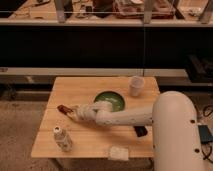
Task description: Place the pepper in the ceramic cup
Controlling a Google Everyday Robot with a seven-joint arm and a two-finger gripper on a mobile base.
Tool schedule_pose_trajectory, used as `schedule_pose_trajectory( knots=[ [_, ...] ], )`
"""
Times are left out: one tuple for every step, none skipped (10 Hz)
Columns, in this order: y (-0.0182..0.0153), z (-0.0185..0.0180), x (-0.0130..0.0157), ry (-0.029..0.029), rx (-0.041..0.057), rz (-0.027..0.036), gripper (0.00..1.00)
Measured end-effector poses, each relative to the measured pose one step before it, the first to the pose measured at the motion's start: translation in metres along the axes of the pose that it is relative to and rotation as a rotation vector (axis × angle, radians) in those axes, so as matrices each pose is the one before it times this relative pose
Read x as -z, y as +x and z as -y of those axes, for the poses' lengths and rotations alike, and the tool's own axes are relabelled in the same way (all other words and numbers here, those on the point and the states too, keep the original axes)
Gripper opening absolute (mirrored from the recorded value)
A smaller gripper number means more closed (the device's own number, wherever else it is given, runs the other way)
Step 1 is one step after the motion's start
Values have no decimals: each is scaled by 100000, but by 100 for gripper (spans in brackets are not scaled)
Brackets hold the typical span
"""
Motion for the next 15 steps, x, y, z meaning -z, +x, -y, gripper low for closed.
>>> schedule_pose_trajectory(
  knots=[
    [-151,10,40,353,1,402,65],
    [-306,-146,168,232,-43,704,77],
    [-192,-108,110,-21,-27,386,79],
    [-545,-349,354,-248,-123,1067,80],
    [197,-284,309,-151,-255,-670,80],
    [174,-216,255,-7,-373,-727,80],
    [255,-97,97,96,-95,-642,80],
    [99,-22,6,160,-124,-389,80],
    [136,-20,-70,226,-185,-556,80],
    [105,-22,-140,123,-386,-611,80],
    [97,-44,-148,11,-512,-650,80],
    [194,-117,-181,-189,-923,-1123,80],
    [118,-72,-223,-208,-1172,-1092,80],
    [14,70,-217,64,-452,-529,80],
    [70,80,-244,63,-305,-577,80]
  ],
)
